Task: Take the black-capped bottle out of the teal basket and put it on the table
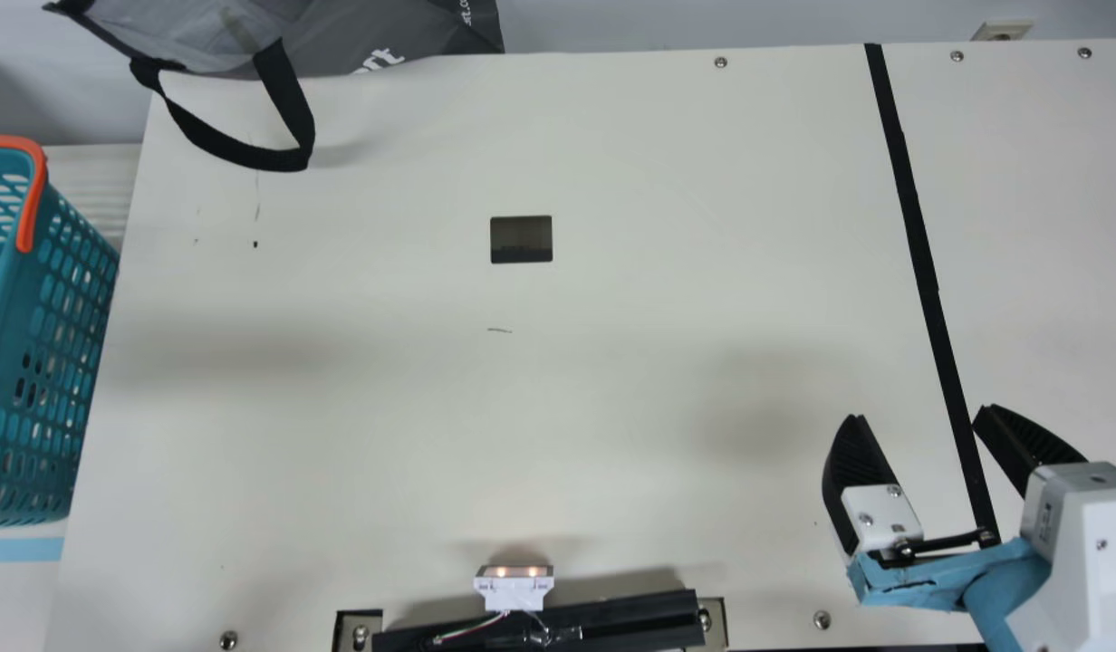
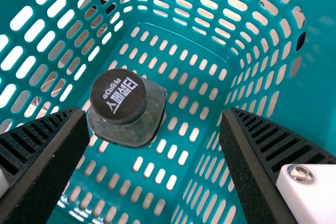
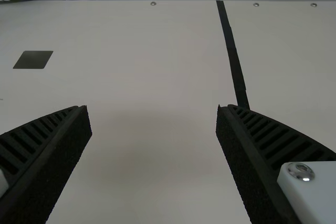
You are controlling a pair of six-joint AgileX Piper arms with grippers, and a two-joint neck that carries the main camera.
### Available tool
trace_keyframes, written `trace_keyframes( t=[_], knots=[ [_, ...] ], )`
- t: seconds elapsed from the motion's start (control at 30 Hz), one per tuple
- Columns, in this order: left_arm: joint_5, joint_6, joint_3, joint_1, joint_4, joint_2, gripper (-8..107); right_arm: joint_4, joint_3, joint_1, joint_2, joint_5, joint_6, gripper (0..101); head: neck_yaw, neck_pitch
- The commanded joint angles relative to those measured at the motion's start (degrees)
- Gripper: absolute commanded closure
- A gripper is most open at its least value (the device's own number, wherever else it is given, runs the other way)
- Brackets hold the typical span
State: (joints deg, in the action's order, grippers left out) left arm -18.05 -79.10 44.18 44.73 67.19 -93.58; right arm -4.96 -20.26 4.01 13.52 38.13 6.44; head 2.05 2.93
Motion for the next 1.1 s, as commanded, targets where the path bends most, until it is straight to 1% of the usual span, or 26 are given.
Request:
trace_keyframes(
  t=[0.0, 0.37, 0.63, 1.07],
  knots=[
    [0.1, 0.1, 0.3, 0.0, -0.1, -0.5, -8, 0.0, 0.0, 0.0, 0.0, 0.0, 0.0, 10, -0.5, -0.2],
    [0.5, -0.1, 2.6, 1.2, -0.3, -3.9, -8, 0.0, 0.0, 0.0, 0.0, -0.1, 0.0, 10, -0.5, -0.2],
    [1.3, -1.3, 4.0, 1.6, 1.0, -6.3, -8, 0.0, 0.0, 0.0, 0.0, -0.1, 0.0, 10, -0.5, -0.2],
    [1.1, -5.6, 6.3, 0.8, 6.3, -9.7, -8, 0.0, 0.0, 0.0, 0.0, -0.1, 0.0, 10, -0.5, -0.2]
  ],
)
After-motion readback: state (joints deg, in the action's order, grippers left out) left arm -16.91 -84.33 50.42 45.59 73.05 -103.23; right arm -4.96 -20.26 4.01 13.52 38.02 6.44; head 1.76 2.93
